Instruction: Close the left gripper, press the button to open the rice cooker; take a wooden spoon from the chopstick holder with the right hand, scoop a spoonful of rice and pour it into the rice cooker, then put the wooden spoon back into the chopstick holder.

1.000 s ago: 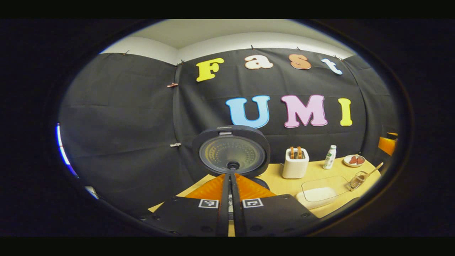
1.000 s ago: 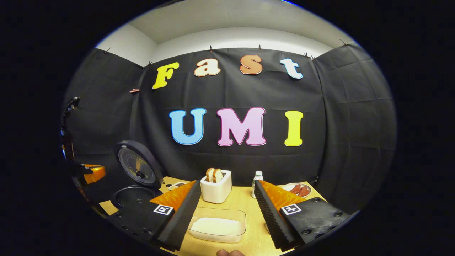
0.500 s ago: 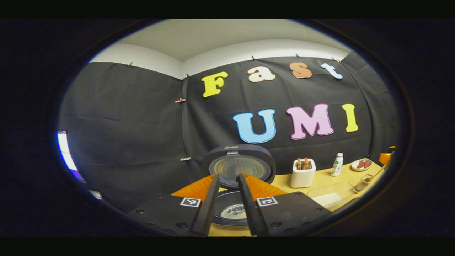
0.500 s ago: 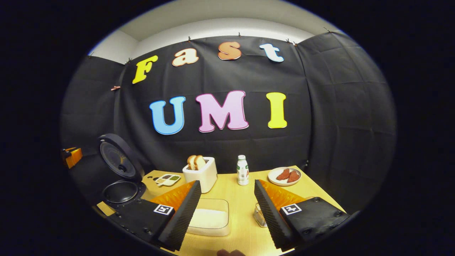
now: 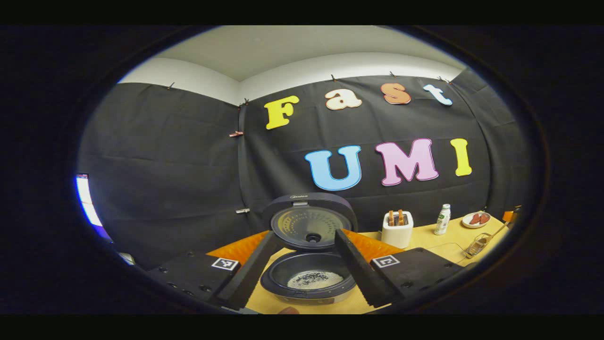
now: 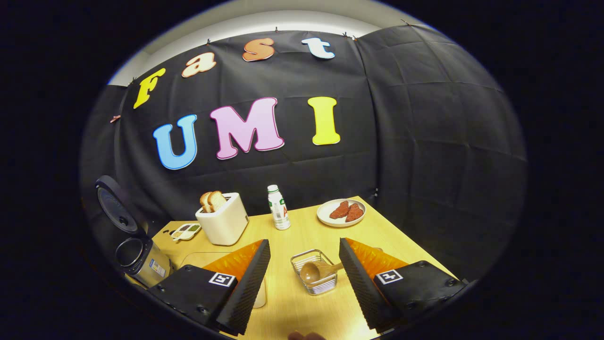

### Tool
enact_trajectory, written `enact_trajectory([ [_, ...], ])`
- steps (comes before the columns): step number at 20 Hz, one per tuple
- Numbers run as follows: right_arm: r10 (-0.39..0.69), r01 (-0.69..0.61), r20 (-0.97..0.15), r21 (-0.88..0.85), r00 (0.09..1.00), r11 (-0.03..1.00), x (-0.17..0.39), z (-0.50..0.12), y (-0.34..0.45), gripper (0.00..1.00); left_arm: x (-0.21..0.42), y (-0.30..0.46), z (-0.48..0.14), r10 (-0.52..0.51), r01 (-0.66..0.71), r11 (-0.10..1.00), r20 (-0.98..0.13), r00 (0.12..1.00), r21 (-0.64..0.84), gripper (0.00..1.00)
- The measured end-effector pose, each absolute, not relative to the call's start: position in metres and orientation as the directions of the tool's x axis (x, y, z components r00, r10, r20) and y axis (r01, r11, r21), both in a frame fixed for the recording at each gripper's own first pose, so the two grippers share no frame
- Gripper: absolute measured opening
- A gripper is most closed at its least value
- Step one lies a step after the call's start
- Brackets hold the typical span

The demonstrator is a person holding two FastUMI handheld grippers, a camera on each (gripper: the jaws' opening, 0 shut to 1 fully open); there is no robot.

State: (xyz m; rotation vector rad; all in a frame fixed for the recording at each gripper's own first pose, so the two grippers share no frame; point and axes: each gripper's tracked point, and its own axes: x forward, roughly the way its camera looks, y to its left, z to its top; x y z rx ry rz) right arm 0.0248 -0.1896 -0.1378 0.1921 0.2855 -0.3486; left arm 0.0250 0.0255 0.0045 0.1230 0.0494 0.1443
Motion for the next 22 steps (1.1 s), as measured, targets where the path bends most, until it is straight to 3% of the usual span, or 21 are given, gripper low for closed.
enact_trajectory([
  [6, -0.387, 0.468, -0.356, 0.179, 0.851, 0.865, 0.019, -0.16, -0.236, 0.95, 0.018, 0.016, 0.01, 0.159, -0.152, 0.979, -0.041, 0.986, 0.137, 0.93],
  [11, -0.413, 0.546, -0.43, 0.25, 0.803, 0.8, 0.015, -0.192, -0.259, 0.95, 0.01, 0.004, 0.023, 0.172, -0.166, 0.974, -0.028, 0.985, 0.156, 0.91],
  [22, -0.348, 0.53, -0.497, 0.292, 0.795, 0.796, 0.051, -0.235, -0.276, 0.93, -0.015, -0.032, 0.028, 0.109, -0.1, 0.986, -0.06, 0.992, 0.131, 0.92],
])
